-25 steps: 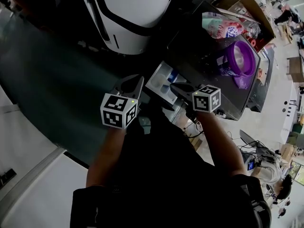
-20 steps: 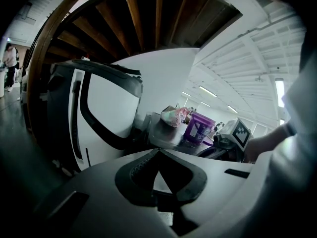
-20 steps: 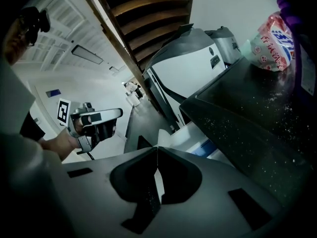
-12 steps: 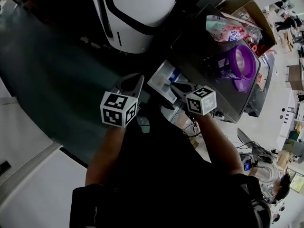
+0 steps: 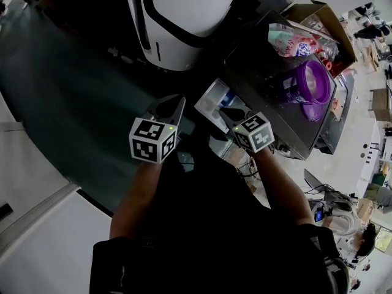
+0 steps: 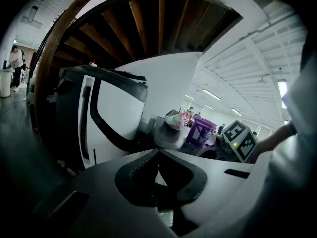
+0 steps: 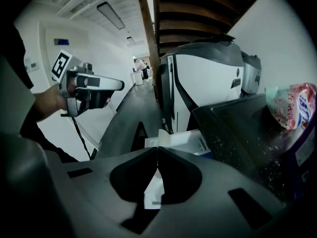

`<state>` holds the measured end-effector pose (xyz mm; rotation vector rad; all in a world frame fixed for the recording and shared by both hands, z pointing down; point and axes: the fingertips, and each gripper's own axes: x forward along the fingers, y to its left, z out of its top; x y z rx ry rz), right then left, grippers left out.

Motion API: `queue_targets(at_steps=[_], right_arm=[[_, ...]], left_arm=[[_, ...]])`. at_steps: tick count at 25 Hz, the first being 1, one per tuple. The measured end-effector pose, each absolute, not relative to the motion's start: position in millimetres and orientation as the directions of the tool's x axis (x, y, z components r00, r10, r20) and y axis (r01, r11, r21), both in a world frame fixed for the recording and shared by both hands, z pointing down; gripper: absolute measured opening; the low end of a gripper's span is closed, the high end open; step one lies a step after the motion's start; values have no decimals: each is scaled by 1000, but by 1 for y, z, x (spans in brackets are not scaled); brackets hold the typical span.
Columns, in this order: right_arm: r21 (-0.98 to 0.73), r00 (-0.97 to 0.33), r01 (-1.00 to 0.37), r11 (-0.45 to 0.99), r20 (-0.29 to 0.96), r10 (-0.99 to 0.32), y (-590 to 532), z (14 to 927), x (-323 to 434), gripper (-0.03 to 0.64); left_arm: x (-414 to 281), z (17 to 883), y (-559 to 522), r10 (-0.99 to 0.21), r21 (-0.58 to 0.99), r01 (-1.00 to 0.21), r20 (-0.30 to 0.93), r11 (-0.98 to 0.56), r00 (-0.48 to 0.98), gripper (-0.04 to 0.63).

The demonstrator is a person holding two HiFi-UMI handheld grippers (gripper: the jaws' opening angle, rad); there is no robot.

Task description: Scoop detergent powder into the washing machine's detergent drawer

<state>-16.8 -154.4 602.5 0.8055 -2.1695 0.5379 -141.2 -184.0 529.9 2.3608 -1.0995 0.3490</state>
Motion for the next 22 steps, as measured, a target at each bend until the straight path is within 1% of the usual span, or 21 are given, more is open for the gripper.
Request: queue_targets(at_steps=[14,22], right_arm=[[141,-398,-598,789,802,-445,-146,595,-28,18],[230,-354,-550,803,807,-473,-147,590,-28,19]], left_arm=[[-155,525,-164,-642,327,-769,425,-549,639,8],[-163,522,-154,-649,327,-776,424,-540,631,8]])
